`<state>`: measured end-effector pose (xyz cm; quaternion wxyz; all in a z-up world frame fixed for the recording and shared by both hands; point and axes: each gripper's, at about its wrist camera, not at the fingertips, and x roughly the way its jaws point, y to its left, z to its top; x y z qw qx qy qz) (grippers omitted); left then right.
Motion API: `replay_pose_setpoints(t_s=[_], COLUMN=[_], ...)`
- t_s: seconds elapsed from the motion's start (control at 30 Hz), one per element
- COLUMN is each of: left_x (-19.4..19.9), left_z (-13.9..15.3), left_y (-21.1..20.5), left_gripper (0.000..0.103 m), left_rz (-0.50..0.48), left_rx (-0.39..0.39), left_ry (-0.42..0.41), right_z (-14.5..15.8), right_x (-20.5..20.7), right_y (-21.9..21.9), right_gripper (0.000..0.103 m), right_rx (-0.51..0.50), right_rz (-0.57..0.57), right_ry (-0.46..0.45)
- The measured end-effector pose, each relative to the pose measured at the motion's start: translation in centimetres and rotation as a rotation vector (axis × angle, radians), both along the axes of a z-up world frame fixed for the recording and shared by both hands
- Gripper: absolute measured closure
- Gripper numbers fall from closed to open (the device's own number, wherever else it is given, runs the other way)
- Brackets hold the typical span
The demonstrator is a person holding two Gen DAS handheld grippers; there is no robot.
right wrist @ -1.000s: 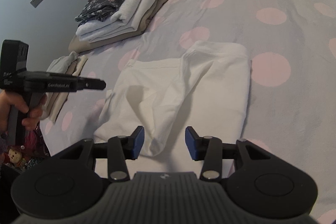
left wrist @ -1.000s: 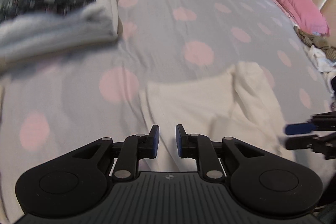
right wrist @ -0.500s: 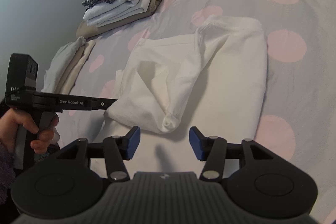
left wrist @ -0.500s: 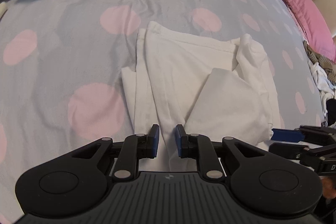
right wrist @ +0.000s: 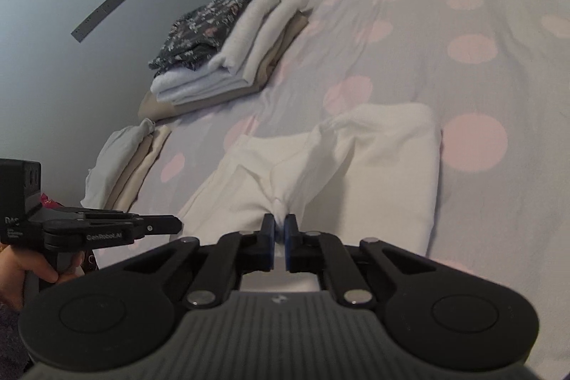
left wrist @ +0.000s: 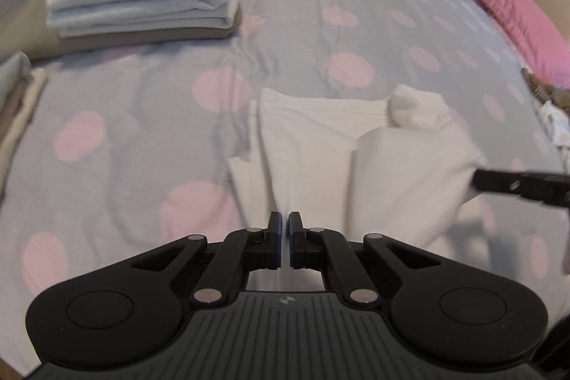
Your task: Fold clothes
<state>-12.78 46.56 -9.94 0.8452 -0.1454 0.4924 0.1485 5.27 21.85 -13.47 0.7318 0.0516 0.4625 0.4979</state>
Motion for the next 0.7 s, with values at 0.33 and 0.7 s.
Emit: replay_pose_setpoints(t_s=[0.33,0.7], left_x=[-0.5,0.5], left_z=[1.8,1.8], left_y=[-1.7,-9.5], left_gripper=[0.086,0.057], left_rz=[-0.117,-0.461], left_rx=[0.021,0.223], left_ry=[-0.098,-0.119], right_z=[0.2,0.7], right_x=[-0.4,-0.2], right_y=[1.0,1.5], right_gripper=[0.097,0.097], right_rx=[0.021,0.052], right_rz=[0.024,0.004], right_ry=[0.005,0.065])
